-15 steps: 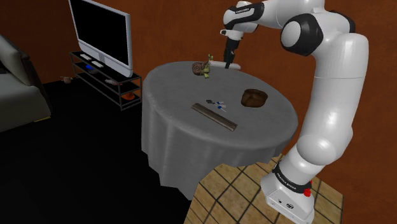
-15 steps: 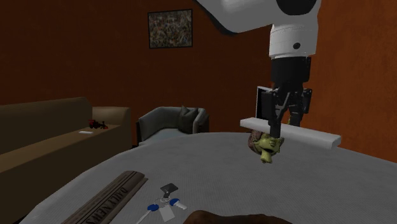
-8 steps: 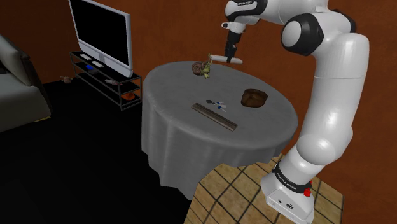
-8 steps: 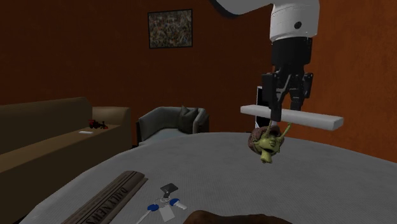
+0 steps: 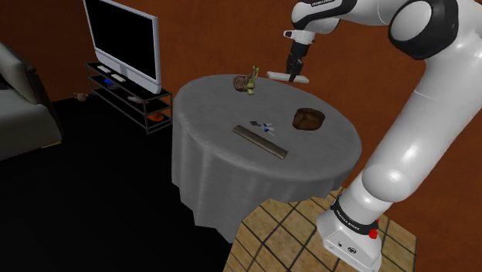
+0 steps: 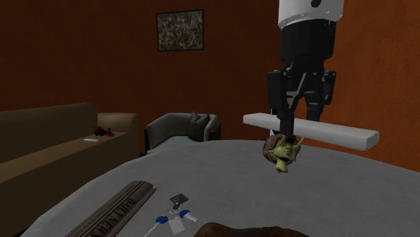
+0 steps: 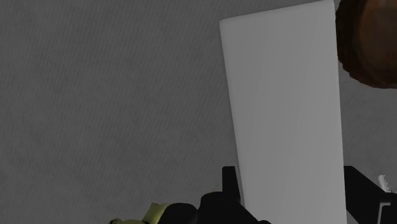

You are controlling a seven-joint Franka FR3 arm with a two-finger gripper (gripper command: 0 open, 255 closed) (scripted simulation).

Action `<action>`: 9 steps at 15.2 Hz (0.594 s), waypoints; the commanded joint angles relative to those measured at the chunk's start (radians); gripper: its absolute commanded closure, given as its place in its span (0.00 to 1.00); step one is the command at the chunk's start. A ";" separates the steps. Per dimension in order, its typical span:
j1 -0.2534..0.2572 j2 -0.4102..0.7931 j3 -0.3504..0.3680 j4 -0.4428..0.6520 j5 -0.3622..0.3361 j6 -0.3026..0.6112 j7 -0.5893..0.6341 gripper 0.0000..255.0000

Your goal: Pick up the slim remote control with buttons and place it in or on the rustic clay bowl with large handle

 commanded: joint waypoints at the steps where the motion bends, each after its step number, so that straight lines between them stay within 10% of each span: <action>1: 0.006 -0.089 -0.004 -0.109 -0.038 0.028 0.010 1.00; 9: -0.031 -0.418 0.003 -0.431 -0.181 0.046 0.047 1.00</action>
